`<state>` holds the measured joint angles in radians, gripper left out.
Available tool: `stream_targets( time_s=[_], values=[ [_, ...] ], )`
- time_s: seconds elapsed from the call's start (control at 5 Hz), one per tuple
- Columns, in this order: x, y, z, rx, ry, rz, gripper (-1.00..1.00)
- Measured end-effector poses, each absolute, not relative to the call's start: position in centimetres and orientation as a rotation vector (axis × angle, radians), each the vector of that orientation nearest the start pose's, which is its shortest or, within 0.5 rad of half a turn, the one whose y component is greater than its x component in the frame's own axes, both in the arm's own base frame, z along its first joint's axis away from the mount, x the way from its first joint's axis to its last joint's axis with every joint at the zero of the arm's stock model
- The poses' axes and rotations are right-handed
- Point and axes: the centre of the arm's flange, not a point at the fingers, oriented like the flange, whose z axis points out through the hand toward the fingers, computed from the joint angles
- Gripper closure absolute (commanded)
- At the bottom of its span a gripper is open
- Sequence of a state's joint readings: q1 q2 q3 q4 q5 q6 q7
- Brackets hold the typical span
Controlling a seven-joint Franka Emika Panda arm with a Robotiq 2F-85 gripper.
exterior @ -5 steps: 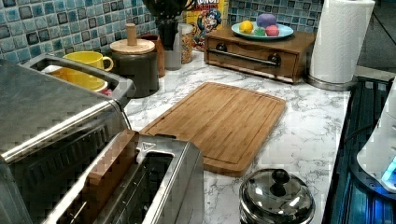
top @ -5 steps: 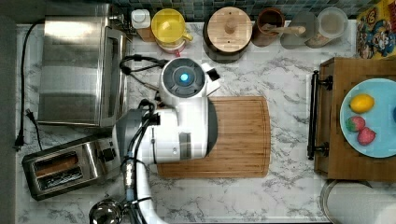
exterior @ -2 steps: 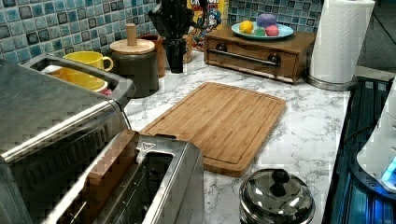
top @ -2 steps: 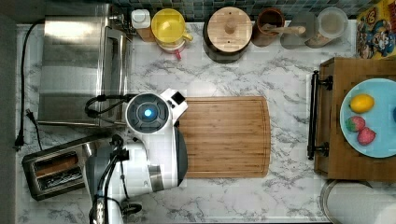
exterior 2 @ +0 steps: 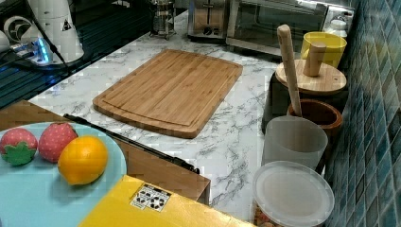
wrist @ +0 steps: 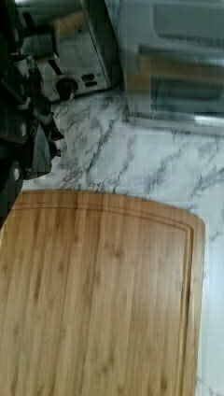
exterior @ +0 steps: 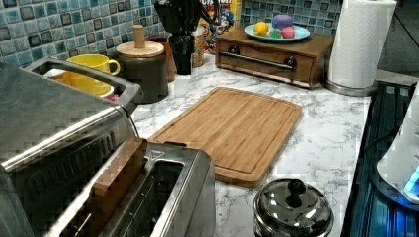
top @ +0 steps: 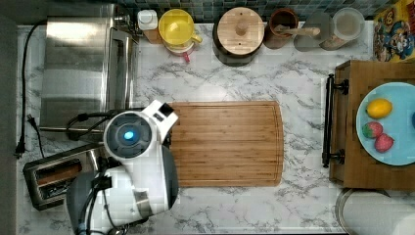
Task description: Turn on the toaster.
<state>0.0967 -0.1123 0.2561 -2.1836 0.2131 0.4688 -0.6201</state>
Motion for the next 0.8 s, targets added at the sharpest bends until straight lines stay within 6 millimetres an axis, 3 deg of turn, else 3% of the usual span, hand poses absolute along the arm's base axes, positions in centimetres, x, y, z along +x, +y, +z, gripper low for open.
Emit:
stream_targets(
  time_s=[0.6, 0.8],
  values=[
    [41.5, 28.1, 44.3, -2.966, -0.455, 0.149, 1.0],
    [40.5, 29.2, 44.1, -2.962, -0.498, 0.17, 1.0]
  ],
)
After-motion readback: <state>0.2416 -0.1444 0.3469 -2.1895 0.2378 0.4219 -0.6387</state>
